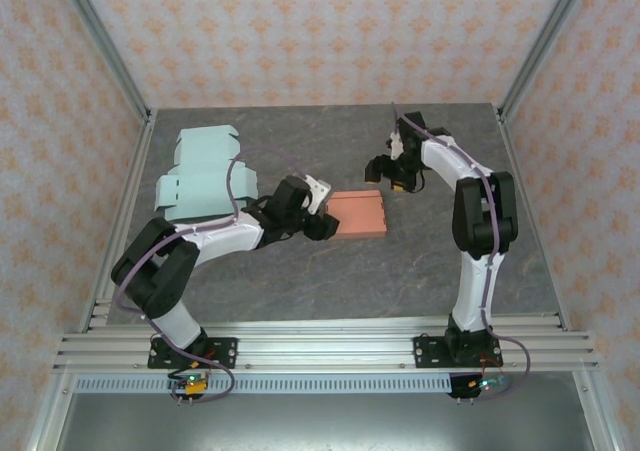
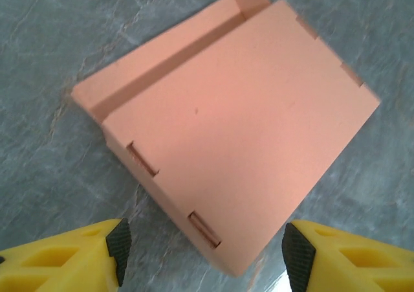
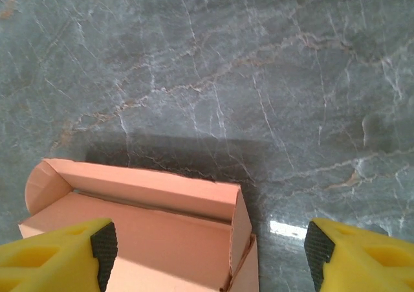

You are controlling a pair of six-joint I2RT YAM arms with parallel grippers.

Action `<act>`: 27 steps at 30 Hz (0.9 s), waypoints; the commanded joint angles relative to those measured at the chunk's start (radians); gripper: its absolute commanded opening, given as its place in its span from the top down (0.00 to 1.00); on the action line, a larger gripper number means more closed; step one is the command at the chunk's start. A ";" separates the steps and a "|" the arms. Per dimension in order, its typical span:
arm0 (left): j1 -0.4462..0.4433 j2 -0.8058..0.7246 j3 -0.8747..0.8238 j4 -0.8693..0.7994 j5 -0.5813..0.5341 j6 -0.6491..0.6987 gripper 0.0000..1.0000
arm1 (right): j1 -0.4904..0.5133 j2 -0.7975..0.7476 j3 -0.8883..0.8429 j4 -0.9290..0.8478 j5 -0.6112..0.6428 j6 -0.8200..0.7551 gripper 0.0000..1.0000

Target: Fold the paper box

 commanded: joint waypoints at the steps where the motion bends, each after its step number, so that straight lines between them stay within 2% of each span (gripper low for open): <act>1: 0.003 -0.054 -0.004 0.010 -0.075 0.054 0.33 | -0.001 -0.049 -0.037 -0.054 -0.031 0.023 0.23; 9: -0.002 -0.003 -0.007 0.030 -0.043 0.023 0.33 | 0.008 -0.183 -0.324 0.115 -0.239 0.164 0.25; 13: 0.004 0.015 0.035 -0.019 -0.155 0.017 0.33 | 0.031 -0.219 -0.374 0.170 -0.308 0.190 0.26; 15: 0.025 0.003 0.045 -0.039 -0.198 -0.001 0.33 | 0.061 -0.243 -0.391 0.196 -0.318 0.224 0.26; 18: 0.090 -0.050 0.053 -0.049 -0.211 -0.075 0.32 | 0.139 -0.281 -0.448 0.312 -0.344 0.361 0.27; 21: 0.155 -0.093 0.096 -0.137 -0.263 -0.151 0.30 | 0.239 -0.315 -0.471 0.396 -0.317 0.453 0.26; 23: 0.191 -0.119 0.115 -0.206 -0.278 -0.204 0.30 | 0.272 -0.335 -0.485 0.460 -0.326 0.500 0.25; 25: 0.207 -0.143 0.127 -0.277 -0.276 -0.265 0.31 | 0.265 -0.346 -0.459 0.391 -0.323 0.440 0.24; 27: 0.207 -0.166 0.120 -0.329 -0.250 -0.318 0.32 | 0.231 -0.347 -0.407 0.254 -0.251 0.313 0.22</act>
